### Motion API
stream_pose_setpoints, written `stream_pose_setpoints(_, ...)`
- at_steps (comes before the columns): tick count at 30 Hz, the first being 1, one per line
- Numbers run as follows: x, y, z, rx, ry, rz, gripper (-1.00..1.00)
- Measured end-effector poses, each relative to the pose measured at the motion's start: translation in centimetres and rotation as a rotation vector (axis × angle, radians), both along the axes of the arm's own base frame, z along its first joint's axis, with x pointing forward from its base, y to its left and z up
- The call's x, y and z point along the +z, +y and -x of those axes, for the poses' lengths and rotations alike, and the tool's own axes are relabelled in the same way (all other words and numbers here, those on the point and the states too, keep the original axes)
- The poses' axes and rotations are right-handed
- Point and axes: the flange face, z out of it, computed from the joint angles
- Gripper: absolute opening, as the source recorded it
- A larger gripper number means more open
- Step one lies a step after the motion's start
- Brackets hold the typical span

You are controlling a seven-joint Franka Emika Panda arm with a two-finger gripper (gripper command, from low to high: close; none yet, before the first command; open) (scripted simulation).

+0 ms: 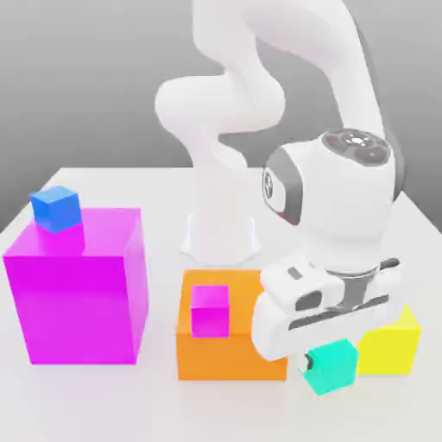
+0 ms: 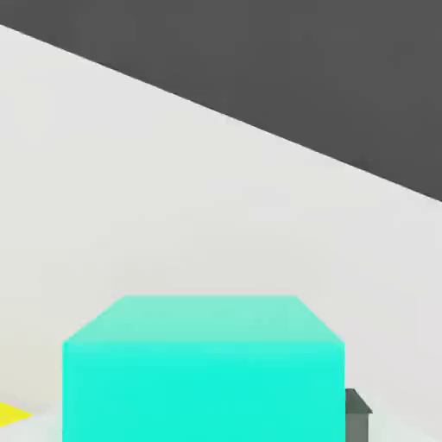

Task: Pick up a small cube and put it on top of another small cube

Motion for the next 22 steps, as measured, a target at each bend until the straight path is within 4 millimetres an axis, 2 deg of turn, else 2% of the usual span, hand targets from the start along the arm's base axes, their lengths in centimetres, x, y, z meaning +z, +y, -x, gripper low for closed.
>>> stream_pose_setpoints(3,2.8,-3.5,0.9,-0.179,-0.001,0.000,-1.00)
stream_pose_setpoints(13,10.2,-11.1,6.8,-0.712,-0.001,-0.007,-1.00)
stream_pose_setpoints(15,9.0,-11.6,7.2,-0.754,-0.001,-0.008,-1.00)
stream_pose_setpoints(18,5.6,-11.8,7.4,-0.766,-0.001,-0.007,-1.00)
stream_pose_setpoints(19,4.7,-11.8,7.4,-0.766,-0.001,-0.007,1.00)
stream_pose_setpoints(22,4.7,-11.8,7.4,-0.766,-0.001,-0.007,1.00)
